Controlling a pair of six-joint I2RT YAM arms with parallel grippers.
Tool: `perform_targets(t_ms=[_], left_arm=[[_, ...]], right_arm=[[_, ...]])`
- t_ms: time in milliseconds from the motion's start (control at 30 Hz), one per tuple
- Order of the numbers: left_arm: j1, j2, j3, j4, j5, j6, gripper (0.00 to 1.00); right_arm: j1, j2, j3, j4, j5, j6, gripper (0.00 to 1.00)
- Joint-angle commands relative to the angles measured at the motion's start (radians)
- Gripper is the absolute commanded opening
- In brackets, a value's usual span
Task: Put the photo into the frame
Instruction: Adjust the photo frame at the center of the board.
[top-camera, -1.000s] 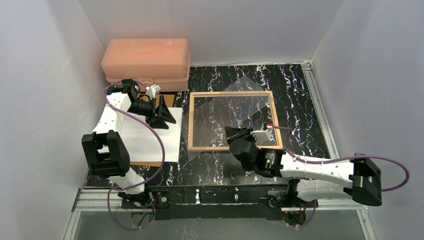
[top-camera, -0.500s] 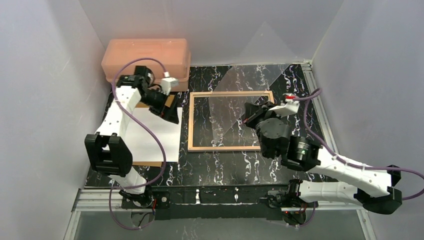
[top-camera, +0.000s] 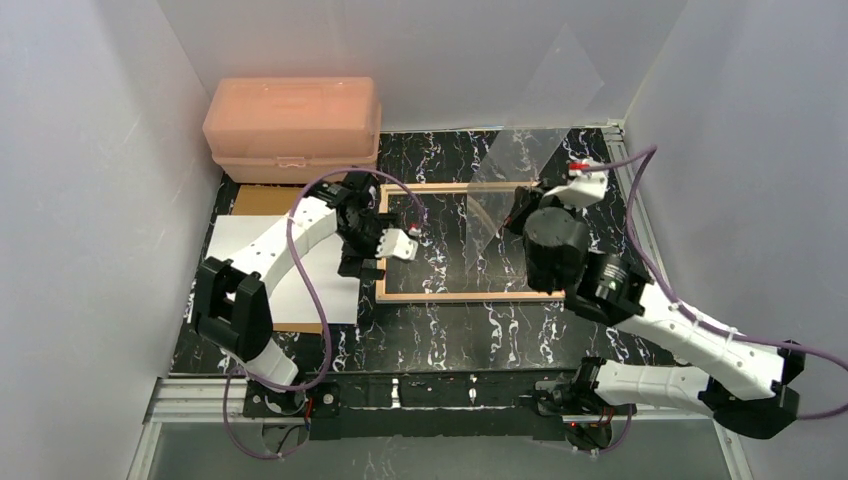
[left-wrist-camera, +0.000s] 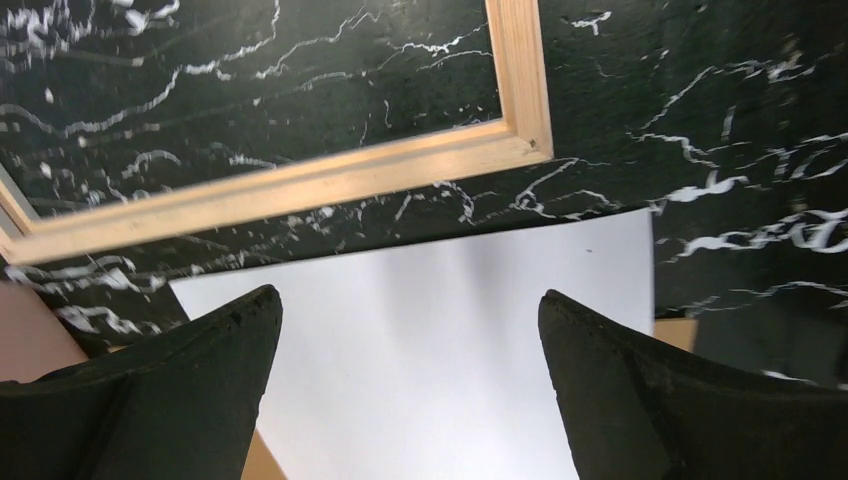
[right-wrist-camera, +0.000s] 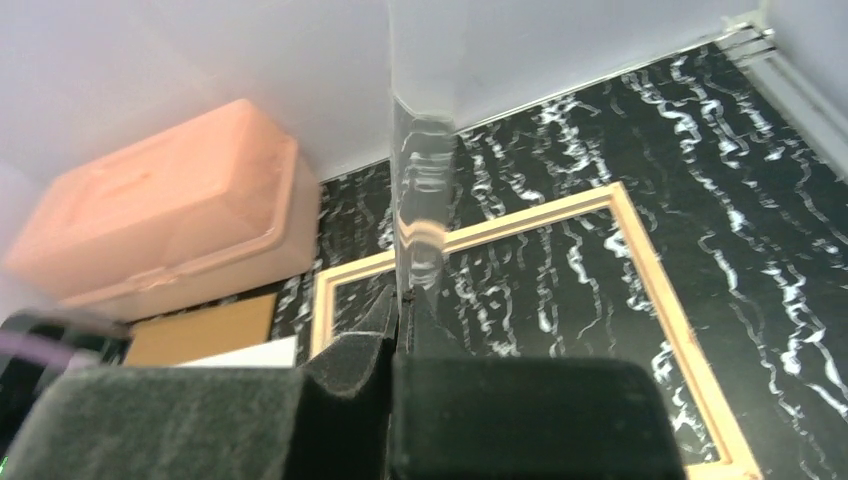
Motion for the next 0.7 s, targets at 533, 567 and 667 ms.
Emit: perform_targets(t_ms=[533,567,667], left_arm=[[-0.169,0.057,-0.301,0.437,-0.205,0.563,0.76],[-0.178,0.057,-0.306,0.433,-0.204,0.561,0.75],[-0.209,0.067,-0.315,0.407,-0.208,0.527,0.66]], right_arm=[[-0.767,0.298,0.262,-0.093,-0.870,0.014,0.01],[-0.771,0.298,0.271,-0.096,-0.877,0.002,0.01],[-0.788,0.315,0.312,-0.115,-0.900,-0.018,0.01]])
